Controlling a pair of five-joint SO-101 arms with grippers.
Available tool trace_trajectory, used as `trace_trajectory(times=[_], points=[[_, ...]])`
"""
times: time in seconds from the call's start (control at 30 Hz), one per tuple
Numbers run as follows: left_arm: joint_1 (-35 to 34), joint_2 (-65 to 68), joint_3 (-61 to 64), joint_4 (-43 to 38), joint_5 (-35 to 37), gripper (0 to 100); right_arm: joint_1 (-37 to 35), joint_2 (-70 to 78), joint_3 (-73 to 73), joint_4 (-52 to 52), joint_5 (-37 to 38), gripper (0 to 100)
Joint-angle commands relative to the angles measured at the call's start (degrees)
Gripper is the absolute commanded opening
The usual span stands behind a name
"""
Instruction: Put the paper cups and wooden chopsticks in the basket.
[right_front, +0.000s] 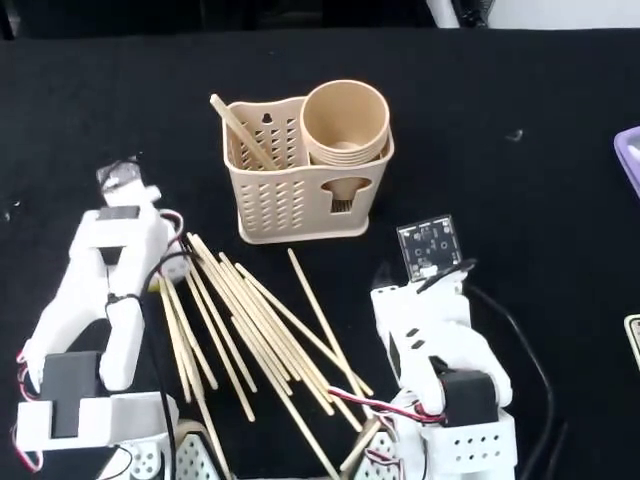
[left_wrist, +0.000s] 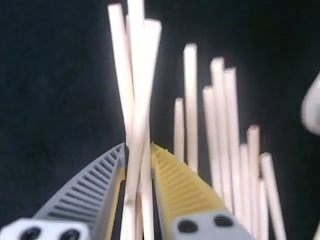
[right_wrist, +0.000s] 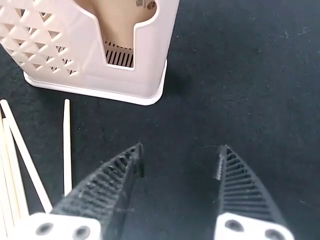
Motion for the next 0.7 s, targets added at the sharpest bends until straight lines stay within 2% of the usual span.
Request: trace_trajectory(times=[0.0, 0.17, 0.43, 0.67], points=[[-3.5, -0.5, -6.8, -0.9, 0.8, 3, 0.9, -0.6, -0.2, -1.1, -0.1, 24.3], [-7.2, -0.9, -10.1, -0.6, 0.5, 3, 0.9, -0.6, -0.2, -1.1, -0.1, 24.3], [-7.2, -1.1, -12.2, 3.7, 0.4, 3, 0.9, -0.6, -0.2, -1.1, -0.1, 24.3], [-6.1, -1.1, -21.7, 4.8, 0.4, 3, 0.9, -0.6, -0.2, -1.1, -0.1, 24.3]])
